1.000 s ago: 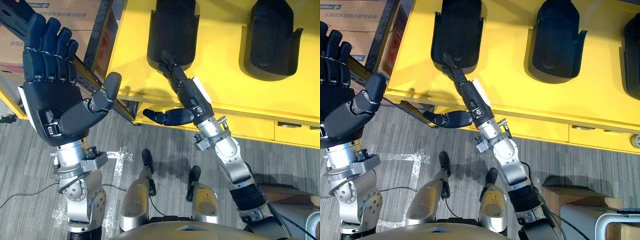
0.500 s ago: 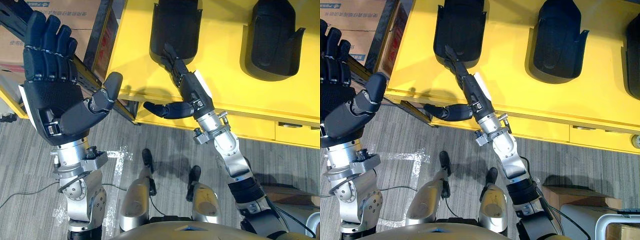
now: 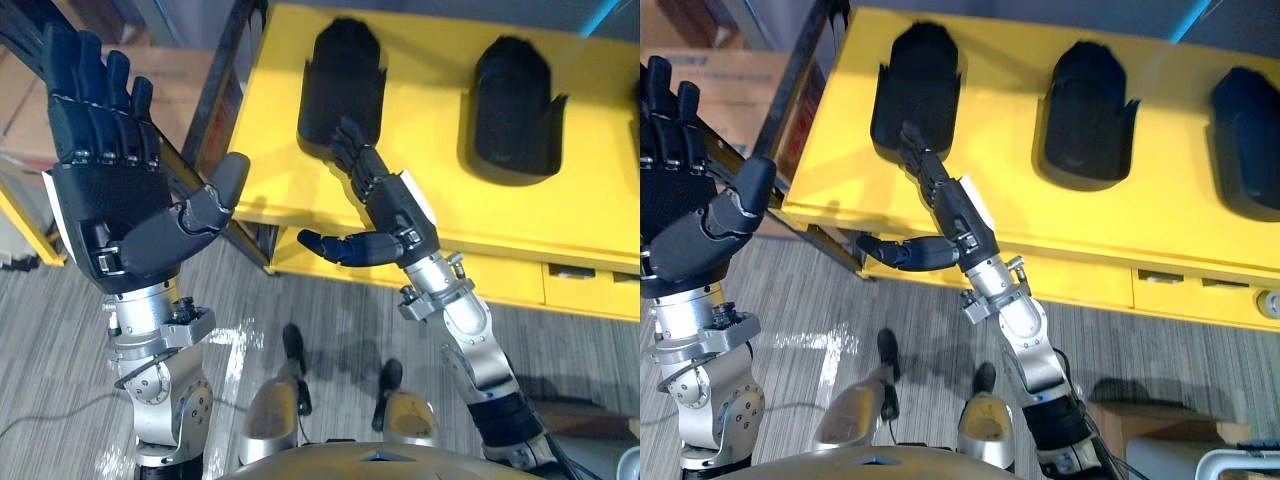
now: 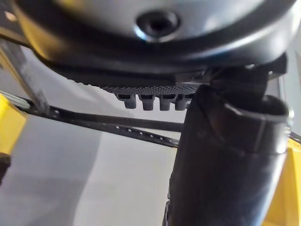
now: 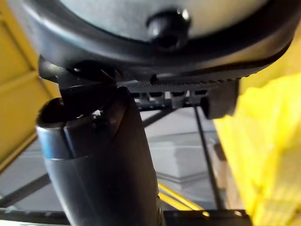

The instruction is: Walk over and take three plastic housings, then place them on the shelf

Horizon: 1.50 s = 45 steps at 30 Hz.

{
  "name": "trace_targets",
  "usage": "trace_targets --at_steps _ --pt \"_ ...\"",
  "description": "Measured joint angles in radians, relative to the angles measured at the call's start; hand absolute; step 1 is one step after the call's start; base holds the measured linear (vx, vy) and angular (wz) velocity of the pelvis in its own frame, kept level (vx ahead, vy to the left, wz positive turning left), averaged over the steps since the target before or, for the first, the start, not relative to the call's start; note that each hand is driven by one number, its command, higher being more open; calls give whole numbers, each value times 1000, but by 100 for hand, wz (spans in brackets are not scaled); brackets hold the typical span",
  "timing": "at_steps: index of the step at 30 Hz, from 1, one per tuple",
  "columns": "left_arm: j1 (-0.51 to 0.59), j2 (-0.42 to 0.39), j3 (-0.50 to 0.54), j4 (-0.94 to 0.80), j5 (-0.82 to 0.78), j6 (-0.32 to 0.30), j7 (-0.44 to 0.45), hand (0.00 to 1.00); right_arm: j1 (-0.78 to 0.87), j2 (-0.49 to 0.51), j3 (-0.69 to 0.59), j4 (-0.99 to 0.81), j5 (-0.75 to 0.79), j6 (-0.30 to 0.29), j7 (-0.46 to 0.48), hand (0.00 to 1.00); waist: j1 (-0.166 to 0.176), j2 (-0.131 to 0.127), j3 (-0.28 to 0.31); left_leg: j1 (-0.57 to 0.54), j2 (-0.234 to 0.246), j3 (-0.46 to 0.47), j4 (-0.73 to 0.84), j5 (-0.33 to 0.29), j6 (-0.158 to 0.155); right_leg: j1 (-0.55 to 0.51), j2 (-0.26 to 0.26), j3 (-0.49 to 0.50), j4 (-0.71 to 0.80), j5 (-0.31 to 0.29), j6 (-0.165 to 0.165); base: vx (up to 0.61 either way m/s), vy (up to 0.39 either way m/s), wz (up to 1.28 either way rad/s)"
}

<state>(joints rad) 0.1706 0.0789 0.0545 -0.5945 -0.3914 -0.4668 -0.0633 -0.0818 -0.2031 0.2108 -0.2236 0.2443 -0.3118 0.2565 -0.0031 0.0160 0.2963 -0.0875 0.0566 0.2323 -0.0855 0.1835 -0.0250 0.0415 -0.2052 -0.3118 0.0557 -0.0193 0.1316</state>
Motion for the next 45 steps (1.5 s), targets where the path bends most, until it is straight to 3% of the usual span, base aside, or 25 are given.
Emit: trace_targets --at_steps 4,10,16,20,22,25,28,30,33,35,36,40,45 --pt "-5 27 -18 0 1 -1 -164 100 0 3 -76 -77 18 -58 -13 100 -3 4 -65 37 8 10 -4 -11 -8 30 6 2 -10 -3 -3 5 -17 -8" --pt "-3 68 -17 0 -1 4 -217 100 27 1 -175 -115 17 -78 -56 100 -9 20 -137 64 16 32 -4 -23 -17 49 11 18 -24 -8 -11 -14 8 -11" --pt "113 59 238 -32 -79 11 -204 100 142 31 -396 -154 -4 -74 -155 100 -26 9 -174 63 24 36 -4 -23 -18 50 18 18 -34 -4 -7 6 0 -1" --pt "210 -1 464 -17 -41 -28 6 100 237 105 -582 -126 -121 -64 -340 100 -26 1 -191 62 24 39 -4 -27 -23 54 19 18 -40 1 -5 45 2 -1" --pt "235 -40 584 43 16 -87 211 100 290 139 -684 -78 -191 -29 -475 100 -25 -3 -207 62 24 47 -4 -28 -22 55 19 17 -41 1 -5 37 3 0" --pt "255 -98 649 76 67 -161 452 100 359 179 -792 -2 -235 21 -618 100 -20 -15 -232 74 26 52 -4 -39 -27 68 16 15 -42 -1 -6 43 6 -1" --pt "297 -126 655 77 44 -212 513 100 408 219 -869 35 -226 51 -697 100 -11 -20 -244 95 32 73 -4 -50 -21 83 14 17 -41 -9 -7 3 8 -13" --pt "310 -126 658 103 31 -211 491 100 421 219 -890 67 -192 75 -711 100 -4 -22 -257 96 39 93 -4 -50 -22 82 14 14 -42 -13 -9 -24 1 -17" --pt "299 -117 645 308 16 -120 433 100 419 219 -888 227 -113 135 -706 100 -4 -14 -270 103 57 150 -4 -50 -23 82 14 -10 -41 -13 -8 -37 1 -3" --pt "274 -112 606 613 6 6 374 100 406 216 -868 467 -15 202 -667 100 -4 -7 -270 102 70 204 -4 -53 -32 82 10 -26 -42 -13 -8 -41 15 15" --pt "256 -113 597 701 -9 36 353 100 398 216 -866 541 10 219 -649 100 -3 -7 -270 101 72 217 -5 -53 -36 82 7 -31 -43 -13 -8 -3 38 19" --pt "160 -122 535 1241 -144 211 214 100 299 224 -877 1022 133 282 -472 100 4 -14 -269 98 62 249 -5 -37 -27 83 -13 -38 -37 -21 3 22 57 11" --pt "64 -87 506 1563 -142 398 125 100 197 217 -918 1180 113 367 -304 100 7 -38 -248 104 37 249 -5 -44 -17 81 -20 16 -37 -27 2 27 70 0"
